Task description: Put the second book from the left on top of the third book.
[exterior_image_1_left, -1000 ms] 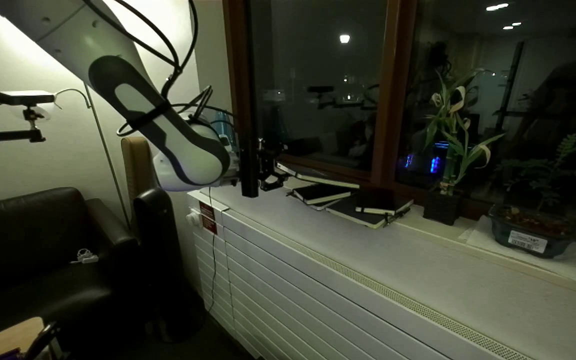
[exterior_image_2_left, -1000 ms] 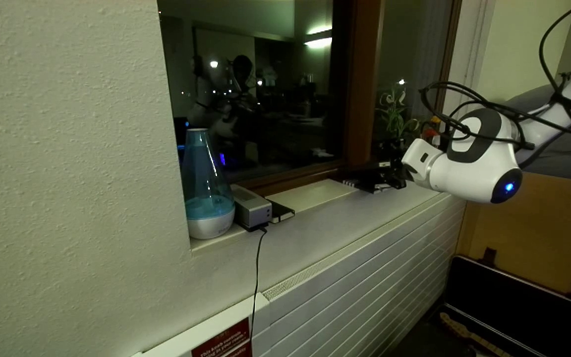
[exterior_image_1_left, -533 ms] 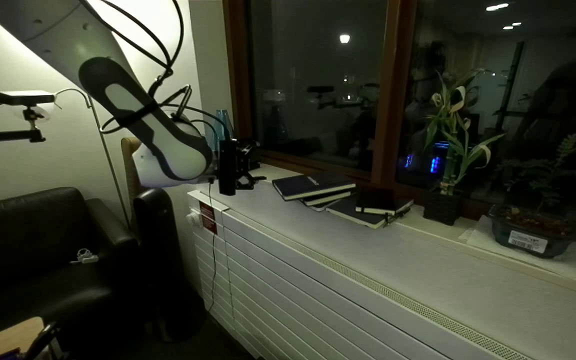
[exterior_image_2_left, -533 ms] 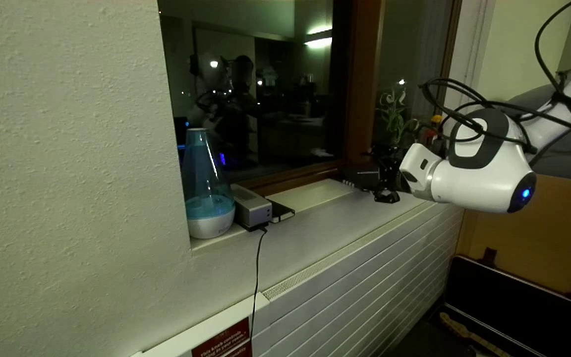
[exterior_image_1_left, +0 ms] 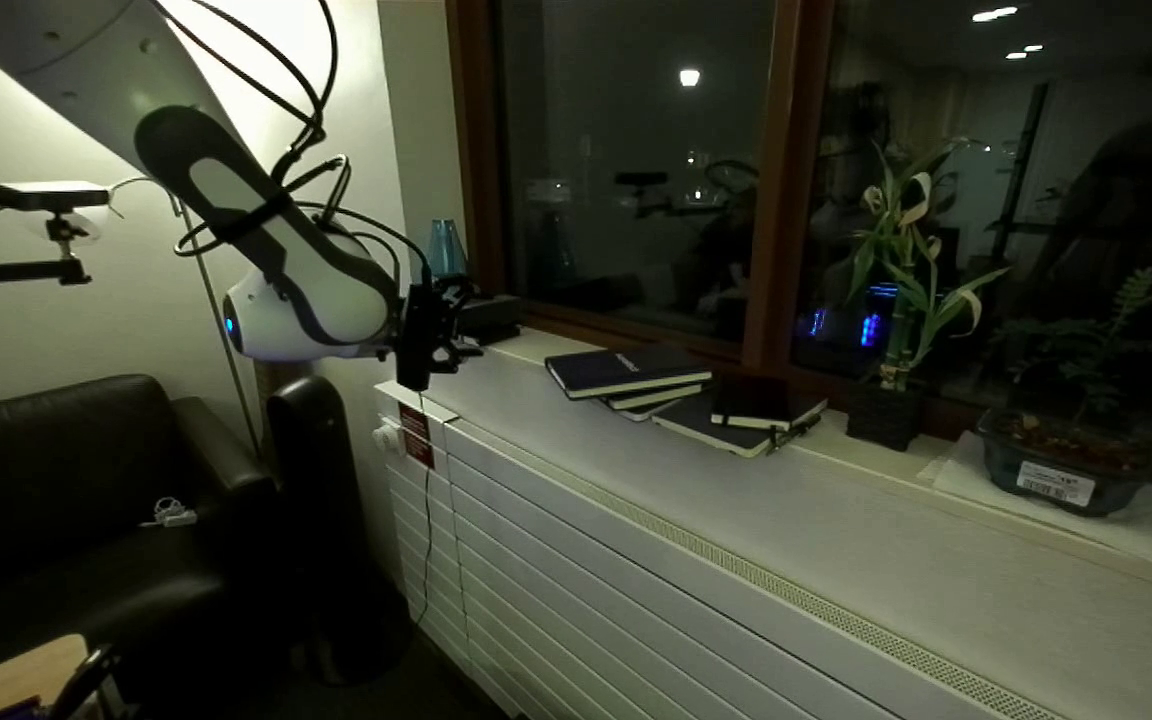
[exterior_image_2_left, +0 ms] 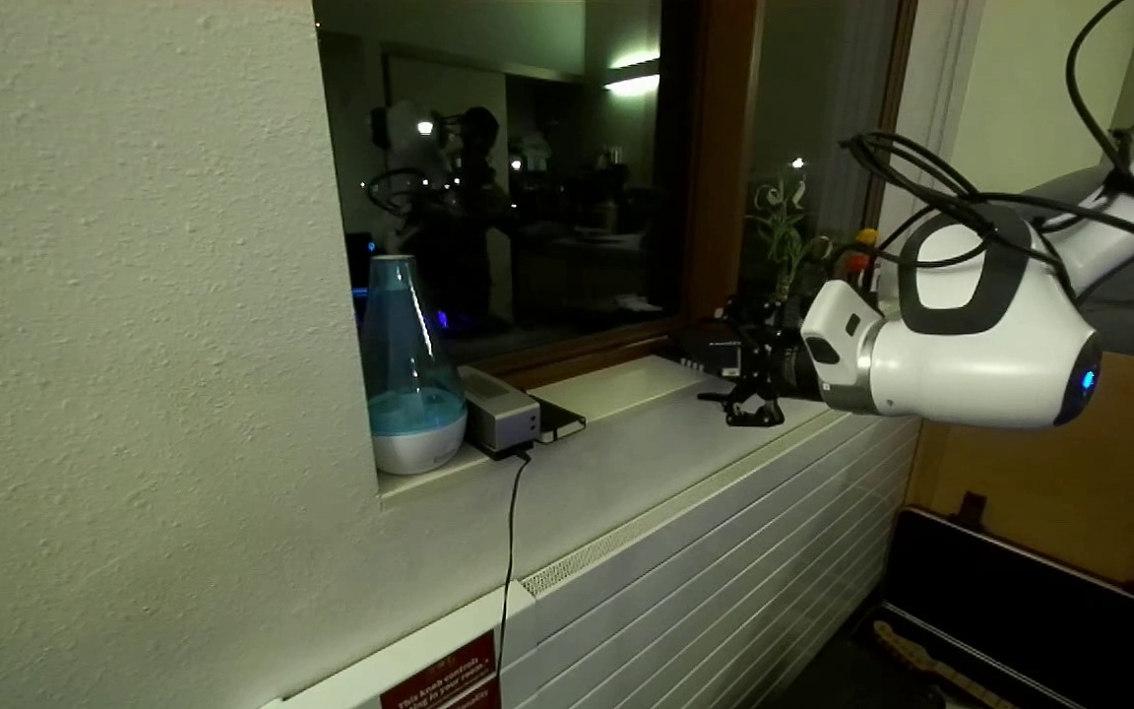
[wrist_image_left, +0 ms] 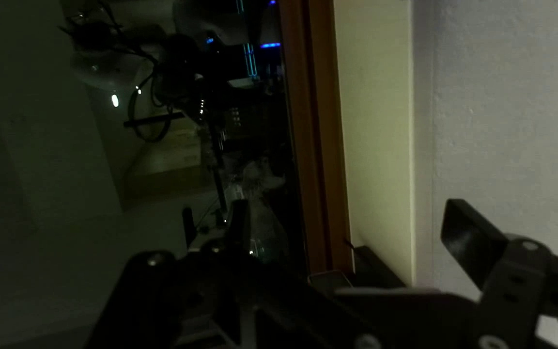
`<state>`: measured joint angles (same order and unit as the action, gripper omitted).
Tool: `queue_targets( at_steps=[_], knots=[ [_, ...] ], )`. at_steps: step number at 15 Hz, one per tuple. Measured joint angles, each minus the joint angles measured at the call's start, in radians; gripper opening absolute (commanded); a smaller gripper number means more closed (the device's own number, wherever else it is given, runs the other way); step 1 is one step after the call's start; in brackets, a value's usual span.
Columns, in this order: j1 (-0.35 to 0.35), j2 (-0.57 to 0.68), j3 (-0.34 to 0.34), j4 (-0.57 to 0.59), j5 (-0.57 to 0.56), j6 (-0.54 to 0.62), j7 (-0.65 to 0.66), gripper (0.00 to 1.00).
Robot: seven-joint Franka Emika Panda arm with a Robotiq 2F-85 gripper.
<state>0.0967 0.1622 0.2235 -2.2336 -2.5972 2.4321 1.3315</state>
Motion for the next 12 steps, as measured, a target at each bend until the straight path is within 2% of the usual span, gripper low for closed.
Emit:
queue_targets(
  at_steps=[6,9,12],
  knots=[
    [0.010,-0.012,0.026,-0.006,0.025,0.085,0.268,1.00],
    [0.024,-0.006,0.042,-0.008,0.116,0.100,0.347,1.00],
    [0.067,-0.001,0.075,-0.011,0.259,0.101,0.371,1.00]
  ],
)
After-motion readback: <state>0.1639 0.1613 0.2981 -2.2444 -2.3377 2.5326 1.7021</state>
